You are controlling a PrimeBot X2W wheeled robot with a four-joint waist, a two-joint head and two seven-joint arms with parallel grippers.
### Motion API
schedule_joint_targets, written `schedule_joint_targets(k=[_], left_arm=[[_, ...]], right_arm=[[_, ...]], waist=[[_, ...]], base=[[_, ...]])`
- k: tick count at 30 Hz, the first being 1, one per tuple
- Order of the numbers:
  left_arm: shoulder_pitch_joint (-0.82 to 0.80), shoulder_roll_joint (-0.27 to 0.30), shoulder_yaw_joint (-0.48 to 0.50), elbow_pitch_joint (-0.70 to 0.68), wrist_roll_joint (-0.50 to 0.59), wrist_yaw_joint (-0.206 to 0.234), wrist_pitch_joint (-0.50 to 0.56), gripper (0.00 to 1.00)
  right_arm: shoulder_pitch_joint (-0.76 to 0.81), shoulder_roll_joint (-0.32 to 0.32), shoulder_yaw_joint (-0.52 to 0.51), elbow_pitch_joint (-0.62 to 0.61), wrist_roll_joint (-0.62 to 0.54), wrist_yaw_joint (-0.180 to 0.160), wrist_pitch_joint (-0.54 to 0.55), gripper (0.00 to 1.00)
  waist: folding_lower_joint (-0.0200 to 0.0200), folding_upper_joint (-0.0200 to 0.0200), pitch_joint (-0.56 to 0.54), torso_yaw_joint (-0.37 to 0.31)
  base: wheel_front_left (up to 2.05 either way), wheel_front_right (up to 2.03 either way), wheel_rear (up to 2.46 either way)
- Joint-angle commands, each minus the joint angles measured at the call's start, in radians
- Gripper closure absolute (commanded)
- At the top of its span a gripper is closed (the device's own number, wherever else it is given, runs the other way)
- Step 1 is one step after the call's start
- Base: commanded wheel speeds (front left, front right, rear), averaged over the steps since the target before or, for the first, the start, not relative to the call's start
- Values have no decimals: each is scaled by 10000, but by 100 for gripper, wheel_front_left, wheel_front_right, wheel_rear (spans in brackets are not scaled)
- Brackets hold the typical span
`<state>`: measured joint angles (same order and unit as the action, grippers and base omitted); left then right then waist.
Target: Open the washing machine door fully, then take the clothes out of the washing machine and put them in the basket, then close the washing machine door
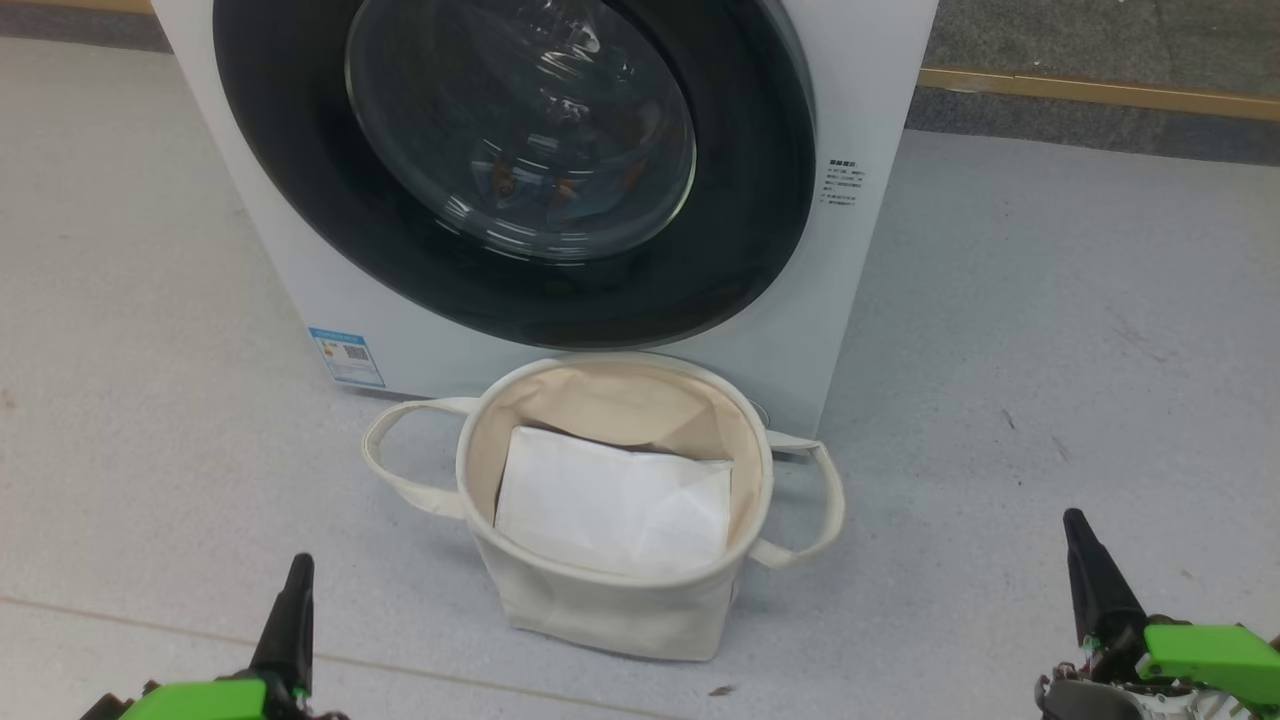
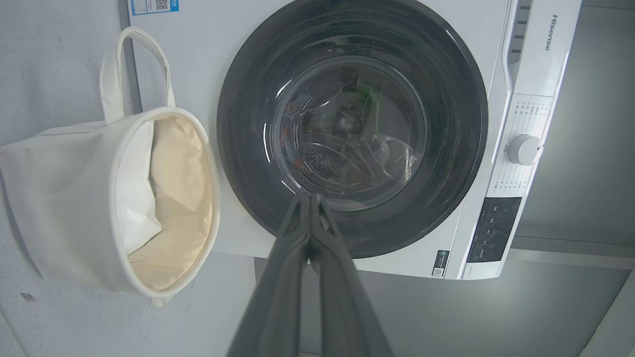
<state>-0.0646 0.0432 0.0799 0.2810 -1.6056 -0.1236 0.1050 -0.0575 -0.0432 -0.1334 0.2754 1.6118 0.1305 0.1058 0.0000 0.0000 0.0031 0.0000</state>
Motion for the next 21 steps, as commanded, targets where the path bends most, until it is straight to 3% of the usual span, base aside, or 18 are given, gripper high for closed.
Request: schedule_joint_targets(k=[1,21], left_arm=[[-433,70,335,-362,-34,-71,79,100],[-433,70,335,-362,-34,-71,79,100]], right_arm=[[-504,-70,200,-307,-28,2,71,100],[-504,-70,200,-307,-28,2,71,100]], waist=[[0,0,0,0],[0,0,0,0]], base=[[0,0,0],[0,0,0]])
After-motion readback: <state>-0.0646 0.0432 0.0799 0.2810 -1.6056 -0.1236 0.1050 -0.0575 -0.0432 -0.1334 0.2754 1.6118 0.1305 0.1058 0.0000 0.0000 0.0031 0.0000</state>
